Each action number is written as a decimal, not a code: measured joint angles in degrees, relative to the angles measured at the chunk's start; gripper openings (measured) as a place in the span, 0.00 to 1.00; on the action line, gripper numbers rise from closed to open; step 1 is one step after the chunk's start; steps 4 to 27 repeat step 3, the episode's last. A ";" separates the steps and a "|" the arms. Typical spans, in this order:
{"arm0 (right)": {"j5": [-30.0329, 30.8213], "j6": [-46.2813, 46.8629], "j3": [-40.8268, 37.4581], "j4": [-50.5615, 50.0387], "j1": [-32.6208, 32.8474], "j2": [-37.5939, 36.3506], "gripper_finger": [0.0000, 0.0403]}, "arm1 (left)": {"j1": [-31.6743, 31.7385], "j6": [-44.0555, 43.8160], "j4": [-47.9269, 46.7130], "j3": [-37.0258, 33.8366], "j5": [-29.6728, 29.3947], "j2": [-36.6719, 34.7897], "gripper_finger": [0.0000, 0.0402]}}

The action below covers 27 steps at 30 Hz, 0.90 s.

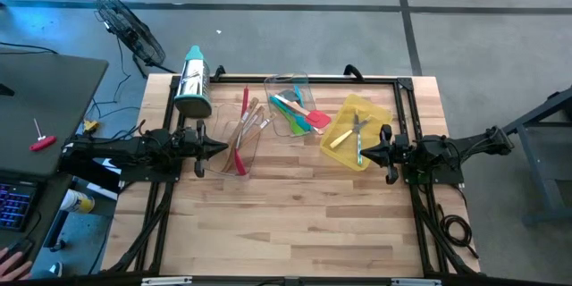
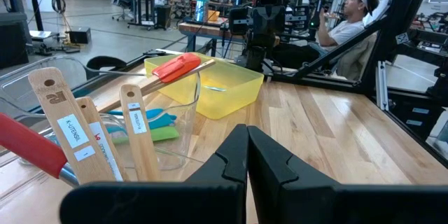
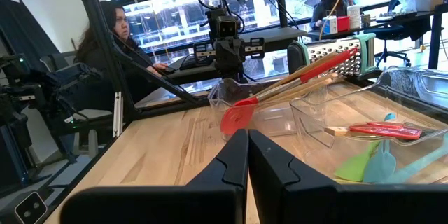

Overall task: Pick & Place Kitchen Items
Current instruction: Return to Home Position

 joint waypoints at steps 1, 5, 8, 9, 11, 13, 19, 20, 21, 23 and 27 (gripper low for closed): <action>-0.01 0.00 -0.01 -0.02 -0.01 0.00 0.01 | 0.02 0.00 -0.02 0.00 0.00 0.01 0.00; -0.01 0.00 -0.01 -0.01 -0.01 0.00 0.01 | 0.00 0.00 0.00 0.00 0.01 0.00 0.00; -0.01 0.00 -0.01 -0.01 -0.01 0.00 0.01 | 0.00 0.00 0.00 0.00 0.01 0.00 0.00; -0.01 0.00 -0.01 -0.01 -0.01 0.00 0.01 | 0.00 0.00 0.00 0.00 0.01 0.00 0.00; -0.01 0.00 -0.01 -0.01 -0.01 0.00 0.01 | 0.00 0.00 0.00 0.00 0.01 0.00 0.00; -0.01 0.00 -0.01 -0.01 -0.01 0.00 0.01 | 0.00 0.00 0.00 0.00 0.01 0.00 0.00; -0.01 0.00 -0.01 -0.01 -0.01 0.00 0.01 | 0.00 0.00 0.00 0.00 0.01 0.00 0.00; -0.01 0.00 -0.01 -0.01 -0.01 0.00 0.01 | 0.00 0.00 0.00 0.00 0.01 0.00 0.00; -0.01 0.00 -0.01 -0.01 -0.01 0.00 0.01 | 0.00 0.00 0.00 0.00 0.01 0.00 0.00; -0.01 0.00 -0.01 -0.01 -0.01 0.00 0.01 | 0.00 0.00 0.00 0.00 0.01 0.00 0.00; -0.01 0.00 -0.01 -0.01 -0.01 0.00 0.01 | 0.00 0.00 0.00 0.00 0.01 0.00 0.00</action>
